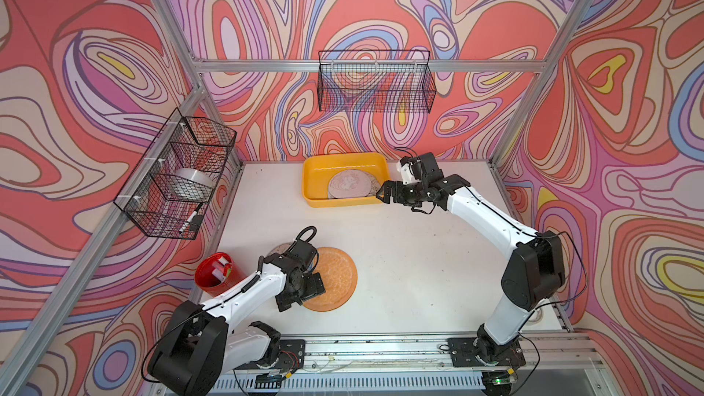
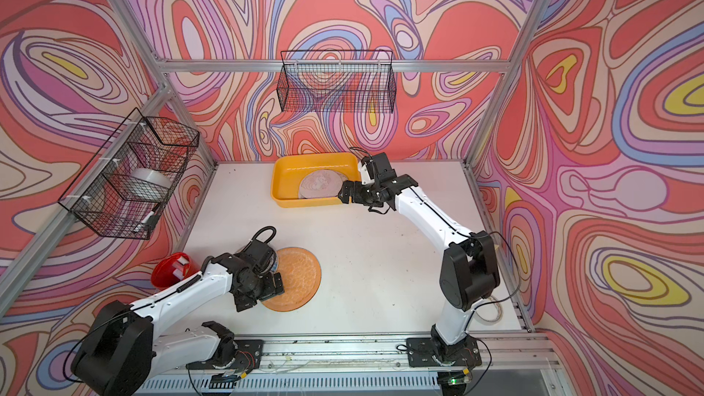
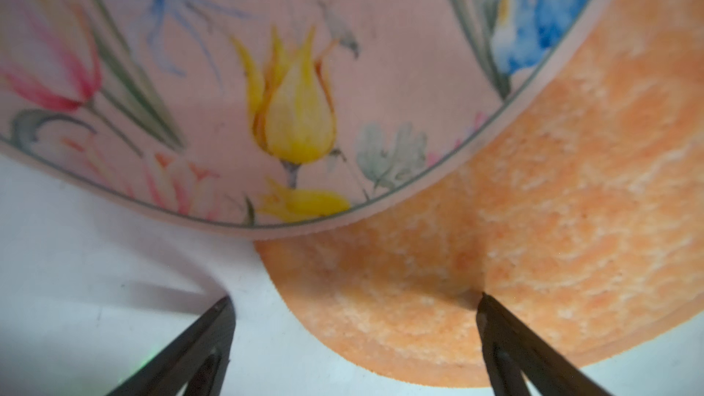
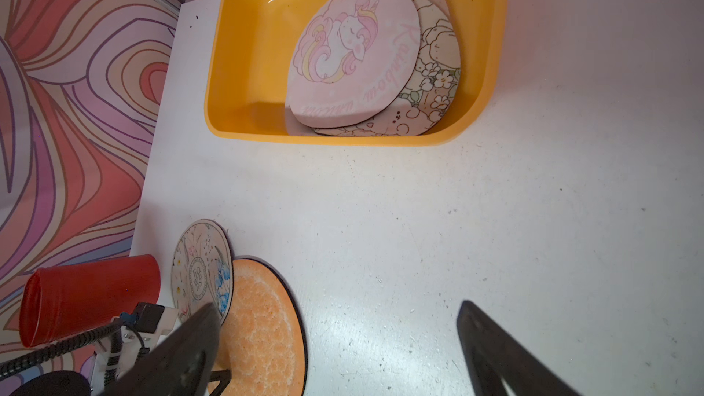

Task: Put the coasters into the storage box
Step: Move the coaster to the center of the board.

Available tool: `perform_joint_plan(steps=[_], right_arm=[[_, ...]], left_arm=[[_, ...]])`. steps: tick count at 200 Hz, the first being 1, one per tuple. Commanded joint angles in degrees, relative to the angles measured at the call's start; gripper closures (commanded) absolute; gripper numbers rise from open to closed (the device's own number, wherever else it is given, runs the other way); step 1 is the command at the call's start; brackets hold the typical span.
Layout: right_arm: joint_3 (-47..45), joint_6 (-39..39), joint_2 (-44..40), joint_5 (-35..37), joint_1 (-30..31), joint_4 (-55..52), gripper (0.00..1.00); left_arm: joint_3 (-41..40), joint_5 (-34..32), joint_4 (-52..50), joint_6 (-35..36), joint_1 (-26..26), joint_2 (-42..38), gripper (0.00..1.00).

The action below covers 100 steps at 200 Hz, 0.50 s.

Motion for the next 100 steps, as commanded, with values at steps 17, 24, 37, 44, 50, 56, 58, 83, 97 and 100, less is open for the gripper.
perform_joint_plan(steps=[17,24,37,44,50,56,58,83,97,100], right_arm=[[0.1,0.1,0.2,0.8,0.1,0.2,0.02],[-0.1,0.1,0.1,0.8,0.2,0.2,0.02],[-0.5,0.2,0.0,0.8,0.2,0.3,0.02],[-0.7,0.2,-0.2,0.9,0.2,0.3,0.02],[-0.8,0.2,-0.3,0.9,0.2,0.3,0.02],[-0.9,0.2,-0.4,1.0,0.2,0.3,0.02],[-1.0,0.2,-0.4,1.0,0.2,0.3,0.02],[-1.5,0.3,-0.5,1.0,0.2,0.5,0.02],[-1.8,0.3,-0.4,0.8,0.2,0.7,0.02],[-1.9,0.4,-0.5,0.8,0.2,0.8,0.02]], left_arm=[[-1.6,-1.0,9.7,1.0,0.5,1.5,0.0],[-1.5,-1.0,10.5,1.2,0.5,2.2,0.0],[-1.3,-1.0,11.5,1.5,0.4,3.8,0.0],[-1.2,-0.8,12.2,1.7,0.4,4.8,0.0],[-1.2,-0.6,12.8,1.8,0.4,5.4,0.0],[-1.2,-0.4,13.5,2.0,0.5,6.1,0.0],[-1.2,-0.4,13.6,2.2,0.4,6.2,0.0],[0.3,0.2,15.7,5.0,0.5,9.7,0.0],[1.6,1.7,16.8,6.5,0.3,12.2,0.0],[1.8,2.1,17.1,6.8,0.3,12.8,0.0]])
